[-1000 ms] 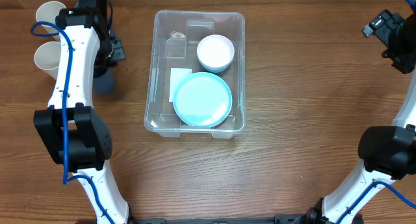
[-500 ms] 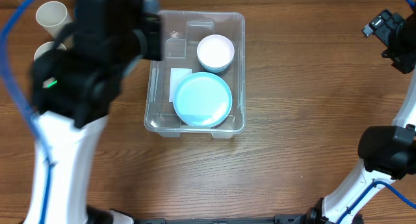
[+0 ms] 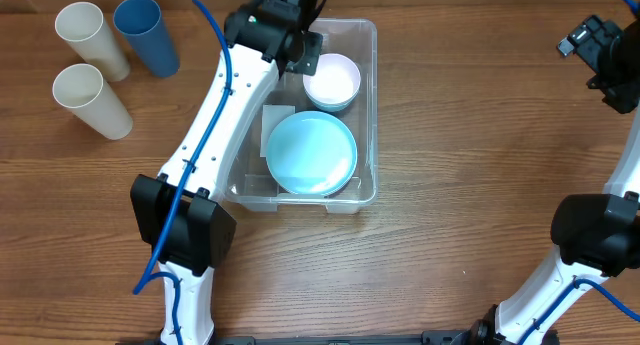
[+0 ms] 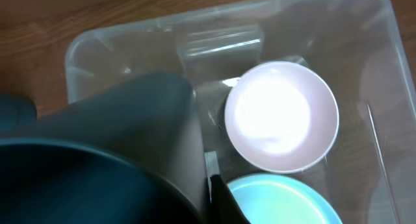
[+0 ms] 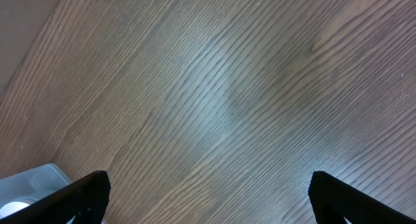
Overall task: Pack container
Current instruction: 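Carry the dark-blue cup into the bin's back-left corner and release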
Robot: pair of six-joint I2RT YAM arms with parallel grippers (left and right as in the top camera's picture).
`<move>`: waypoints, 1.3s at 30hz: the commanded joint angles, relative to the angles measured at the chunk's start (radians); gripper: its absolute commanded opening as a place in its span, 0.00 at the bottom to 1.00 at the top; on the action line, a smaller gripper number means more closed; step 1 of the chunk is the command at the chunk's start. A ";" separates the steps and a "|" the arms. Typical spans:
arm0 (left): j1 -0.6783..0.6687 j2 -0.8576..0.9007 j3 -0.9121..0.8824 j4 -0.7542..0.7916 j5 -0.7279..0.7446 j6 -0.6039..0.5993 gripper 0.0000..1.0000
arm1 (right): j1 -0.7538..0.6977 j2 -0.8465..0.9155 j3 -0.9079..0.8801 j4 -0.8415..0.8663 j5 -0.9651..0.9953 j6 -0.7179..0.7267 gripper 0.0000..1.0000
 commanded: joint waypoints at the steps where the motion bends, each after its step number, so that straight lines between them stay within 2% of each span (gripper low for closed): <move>1: 0.033 0.023 0.005 0.019 0.034 -0.101 0.04 | 0.002 -0.013 0.020 0.002 0.010 -0.002 1.00; 4: 0.051 0.043 0.005 0.009 0.128 -0.171 0.04 | 0.002 -0.013 0.020 0.002 0.010 -0.002 1.00; 7: 0.051 0.045 0.005 0.008 0.131 -0.179 0.04 | 0.002 -0.013 0.020 0.002 0.010 -0.002 1.00; 14: 0.066 0.045 0.004 -0.043 0.117 -0.326 0.04 | 0.002 -0.013 0.020 0.002 0.010 -0.002 1.00; 23: 0.083 0.061 0.004 -0.014 0.019 -0.320 0.04 | 0.002 -0.013 0.020 0.002 0.010 -0.002 1.00; 33: 0.098 0.175 0.004 0.024 0.015 -0.309 0.04 | 0.002 -0.013 0.020 0.002 0.010 -0.002 1.00; 34: 0.100 0.175 0.004 0.033 0.015 -0.309 0.07 | 0.002 -0.013 0.020 0.002 0.010 -0.002 1.00; 35: 0.103 0.175 0.004 0.043 0.015 -0.310 0.22 | 0.002 -0.013 0.020 0.002 0.010 -0.002 1.00; 37: 0.105 0.175 0.004 0.071 -0.013 -0.309 0.63 | 0.002 -0.013 0.020 0.002 0.010 -0.002 1.00; 38: 0.105 0.175 0.004 0.084 -0.031 -0.309 0.75 | 0.002 -0.013 0.020 0.002 0.010 -0.002 1.00; 39: 0.105 0.175 0.005 0.102 -0.043 -0.300 0.82 | 0.002 -0.013 0.020 0.002 0.010 -0.002 1.00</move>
